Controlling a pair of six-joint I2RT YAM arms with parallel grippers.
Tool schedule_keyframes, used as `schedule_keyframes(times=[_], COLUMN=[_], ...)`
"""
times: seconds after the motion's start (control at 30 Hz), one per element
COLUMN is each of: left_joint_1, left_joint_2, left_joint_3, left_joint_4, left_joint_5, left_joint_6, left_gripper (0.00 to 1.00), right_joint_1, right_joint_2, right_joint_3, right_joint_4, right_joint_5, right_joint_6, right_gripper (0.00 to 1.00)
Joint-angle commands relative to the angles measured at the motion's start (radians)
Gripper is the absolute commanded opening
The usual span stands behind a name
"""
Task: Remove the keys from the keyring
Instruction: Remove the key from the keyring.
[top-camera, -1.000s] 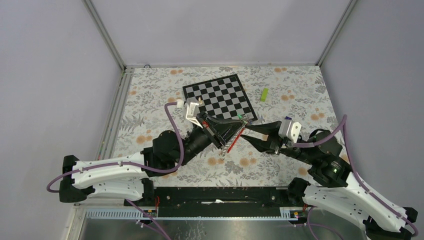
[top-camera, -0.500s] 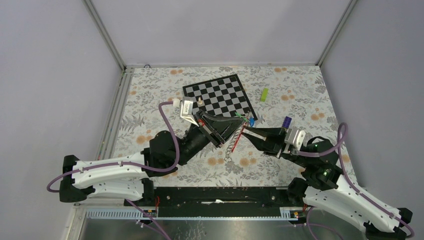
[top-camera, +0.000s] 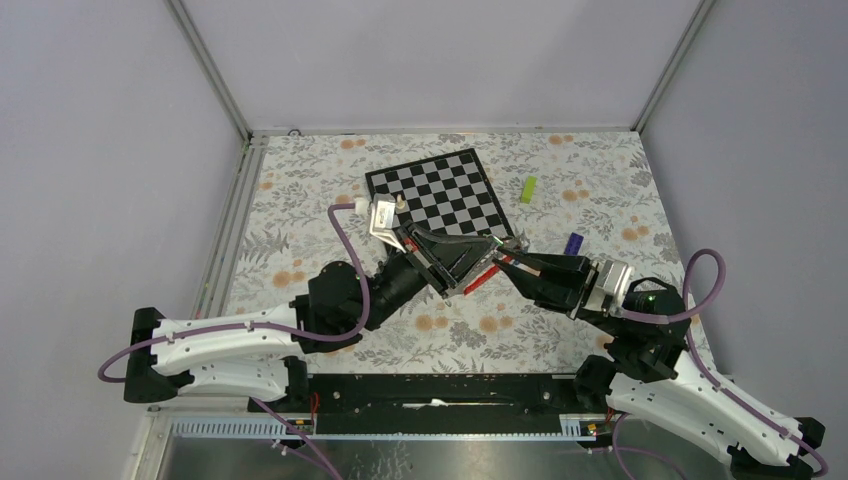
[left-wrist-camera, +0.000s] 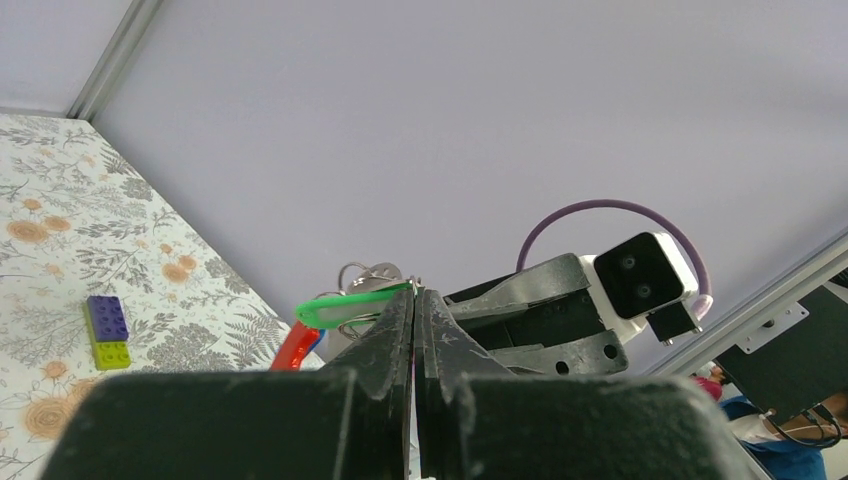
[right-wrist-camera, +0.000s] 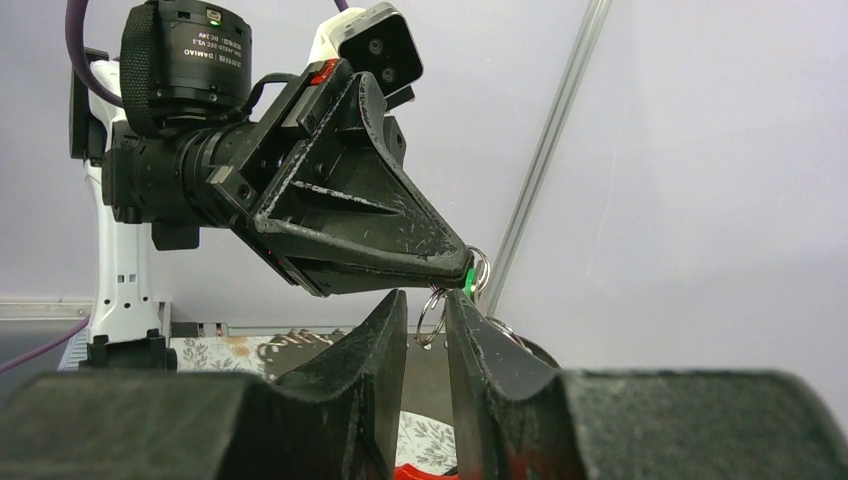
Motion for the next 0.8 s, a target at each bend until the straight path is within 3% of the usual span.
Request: schedule_keyframes(times=[0.0,0.77], left_joint_1=[-0.004,-0.005], left_joint_2=[-0.002,0.016], left_joint_3=[0.039,0.046], left_joint_4=[0.099,0.127], left_joint_5=[0.016,0.033], left_joint_6=[-0.021,-0.050], left_gripper=[0.00,0.00], right_joint_1=[0.005,0.005], right_joint_2=[0.005,0.020], right_joint_3=[-0.005,-0.040], right_joint_4=[0.054,0.060], right_joint_5=[0.002,0.051], right_joint_6=[0.009,-0.031], right_gripper=[0.28,0.21])
